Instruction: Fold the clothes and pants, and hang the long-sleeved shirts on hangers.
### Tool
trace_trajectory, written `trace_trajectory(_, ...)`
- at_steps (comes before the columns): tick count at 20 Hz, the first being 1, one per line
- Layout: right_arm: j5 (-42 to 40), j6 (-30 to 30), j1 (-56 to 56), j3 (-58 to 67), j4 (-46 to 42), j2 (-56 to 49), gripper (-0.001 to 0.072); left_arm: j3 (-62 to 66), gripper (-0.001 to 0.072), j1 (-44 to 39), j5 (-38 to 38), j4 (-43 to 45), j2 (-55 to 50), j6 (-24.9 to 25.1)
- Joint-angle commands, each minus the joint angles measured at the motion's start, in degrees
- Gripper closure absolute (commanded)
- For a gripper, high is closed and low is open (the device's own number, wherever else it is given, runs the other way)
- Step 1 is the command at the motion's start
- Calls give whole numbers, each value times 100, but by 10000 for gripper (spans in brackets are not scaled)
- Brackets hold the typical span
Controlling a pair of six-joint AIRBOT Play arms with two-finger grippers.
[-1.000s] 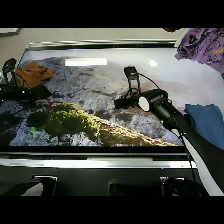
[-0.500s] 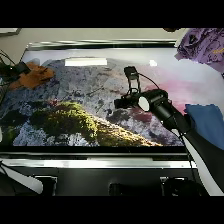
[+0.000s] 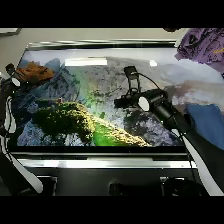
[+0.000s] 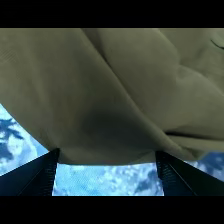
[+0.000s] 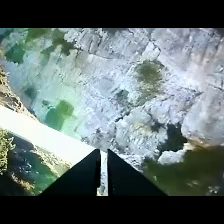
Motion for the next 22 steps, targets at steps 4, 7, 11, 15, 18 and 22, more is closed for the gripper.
trace_trajectory(4, 0, 4, 4, 7, 52, -4, 625, -2, 633, 20, 520, -7, -155, -111)
trace_trajectory(7, 4, 4, 4, 7, 48, -4, 624, 24, 696, 9, 140, -160, -33, -90)
trace_trajectory(11, 219, 4, 4, 7, -129, 125, 487, 24, 699, -133, -1193, -155, 833, 146)
trace_trajectory(15, 901, 4, 4, 7, -577, 450, 489, -44, 700, -599, -2739, -166, 2188, 409)
trace_trajectory(18, 1808, -24, 4, 7, -1279, 765, 529, -553, 700, -1239, -3261, -601, 3366, 385)
trace_trajectory(22, 2820, -118, 2, 7, -2417, 1062, 478, -1436, 700, -2566, -3565, -721, 4433, -219)
